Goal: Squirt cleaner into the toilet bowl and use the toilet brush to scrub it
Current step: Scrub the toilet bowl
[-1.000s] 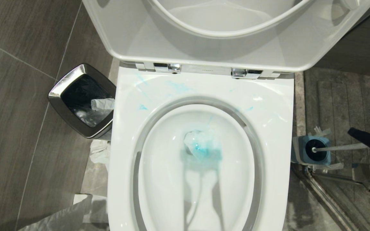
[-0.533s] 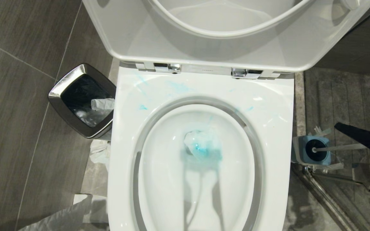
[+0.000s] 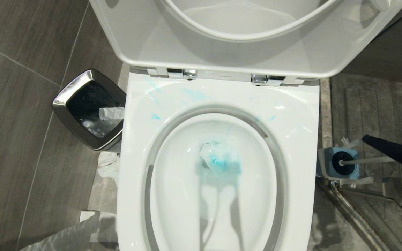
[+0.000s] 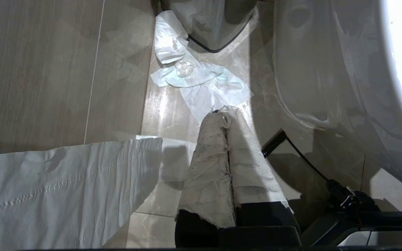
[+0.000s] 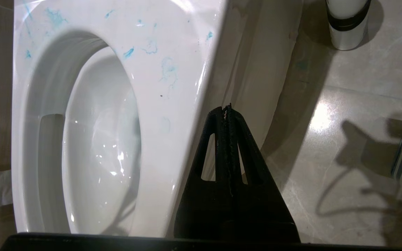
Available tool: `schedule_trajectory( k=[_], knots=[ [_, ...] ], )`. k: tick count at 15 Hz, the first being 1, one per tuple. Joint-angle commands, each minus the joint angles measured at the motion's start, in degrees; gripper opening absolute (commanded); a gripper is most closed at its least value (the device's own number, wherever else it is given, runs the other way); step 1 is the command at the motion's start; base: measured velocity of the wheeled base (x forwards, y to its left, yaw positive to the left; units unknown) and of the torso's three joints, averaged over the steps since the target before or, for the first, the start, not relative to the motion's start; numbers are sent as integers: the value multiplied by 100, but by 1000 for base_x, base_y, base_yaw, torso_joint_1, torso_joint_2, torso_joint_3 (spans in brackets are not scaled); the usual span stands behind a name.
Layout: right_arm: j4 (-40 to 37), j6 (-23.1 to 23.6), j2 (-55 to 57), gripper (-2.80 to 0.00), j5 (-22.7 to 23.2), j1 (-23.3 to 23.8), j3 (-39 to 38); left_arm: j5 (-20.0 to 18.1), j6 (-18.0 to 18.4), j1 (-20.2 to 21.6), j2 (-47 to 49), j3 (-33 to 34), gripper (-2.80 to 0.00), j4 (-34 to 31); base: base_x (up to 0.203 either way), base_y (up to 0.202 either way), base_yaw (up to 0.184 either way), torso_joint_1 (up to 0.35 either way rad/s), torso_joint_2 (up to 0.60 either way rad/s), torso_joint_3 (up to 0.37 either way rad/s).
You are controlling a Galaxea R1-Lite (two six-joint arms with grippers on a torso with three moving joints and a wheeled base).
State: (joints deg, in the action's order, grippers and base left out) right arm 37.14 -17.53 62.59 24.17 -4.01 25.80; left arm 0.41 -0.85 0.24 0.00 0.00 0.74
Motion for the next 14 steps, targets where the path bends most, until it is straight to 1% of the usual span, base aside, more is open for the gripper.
schedule_trajectory(
  k=[1,14],
  knots=[
    [22,-14,-27,-280,17,-3,1,2,-3,2,0,44,-280,5,0,0,0,0,0,0],
    [13,-5,-273,-280,-62,-3,-93,2,-3,2,0,44,-280,5,0,0,0,0,0,0]
  ],
)
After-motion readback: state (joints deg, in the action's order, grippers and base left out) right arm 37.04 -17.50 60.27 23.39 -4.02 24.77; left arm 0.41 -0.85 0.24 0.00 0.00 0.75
